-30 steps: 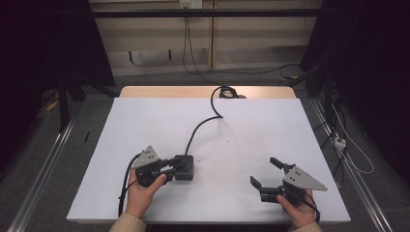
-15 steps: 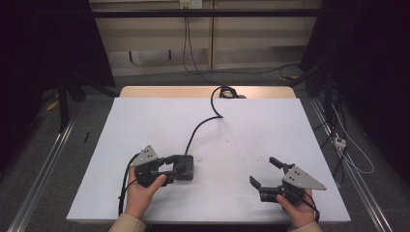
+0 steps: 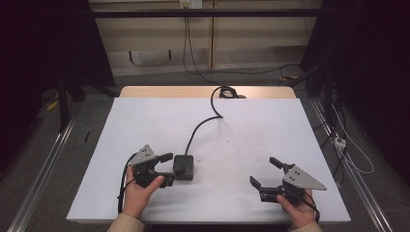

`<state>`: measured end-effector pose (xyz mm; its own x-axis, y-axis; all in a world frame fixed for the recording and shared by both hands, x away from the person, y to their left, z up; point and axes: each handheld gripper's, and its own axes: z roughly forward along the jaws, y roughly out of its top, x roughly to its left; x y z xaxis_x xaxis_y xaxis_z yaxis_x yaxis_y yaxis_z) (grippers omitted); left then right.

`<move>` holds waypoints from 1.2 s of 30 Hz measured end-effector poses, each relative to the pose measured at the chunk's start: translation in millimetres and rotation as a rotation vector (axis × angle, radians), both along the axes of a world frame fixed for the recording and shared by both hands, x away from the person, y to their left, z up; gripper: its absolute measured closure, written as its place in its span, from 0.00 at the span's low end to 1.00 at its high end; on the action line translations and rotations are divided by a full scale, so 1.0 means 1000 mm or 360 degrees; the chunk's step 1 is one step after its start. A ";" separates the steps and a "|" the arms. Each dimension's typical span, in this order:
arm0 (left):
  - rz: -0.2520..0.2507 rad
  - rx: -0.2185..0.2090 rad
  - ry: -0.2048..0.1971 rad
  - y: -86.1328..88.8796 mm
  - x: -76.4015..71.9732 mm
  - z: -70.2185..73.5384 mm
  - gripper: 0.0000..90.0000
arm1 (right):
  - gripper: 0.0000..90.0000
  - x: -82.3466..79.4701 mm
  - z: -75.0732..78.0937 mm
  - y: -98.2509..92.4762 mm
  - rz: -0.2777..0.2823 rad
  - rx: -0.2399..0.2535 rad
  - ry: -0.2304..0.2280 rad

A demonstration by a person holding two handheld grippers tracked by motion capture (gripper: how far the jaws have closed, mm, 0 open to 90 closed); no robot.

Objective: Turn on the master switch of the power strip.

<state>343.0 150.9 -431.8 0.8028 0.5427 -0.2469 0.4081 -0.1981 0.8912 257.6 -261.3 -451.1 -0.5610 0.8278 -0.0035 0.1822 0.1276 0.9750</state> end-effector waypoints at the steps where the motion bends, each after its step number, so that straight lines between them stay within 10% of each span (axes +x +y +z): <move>1: -0.0003 0.0004 -0.0001 0.000 0.000 0.000 0.20 | 0.06 0.000 0.000 0.000 0.0000 0.0000 -0.0001; 36: 0.0003 0.0007 0.0008 0.034 -0.001 -0.003 0.08 | 0.06 -0.001 0.001 -0.001 -0.0004 0.0004 -0.0003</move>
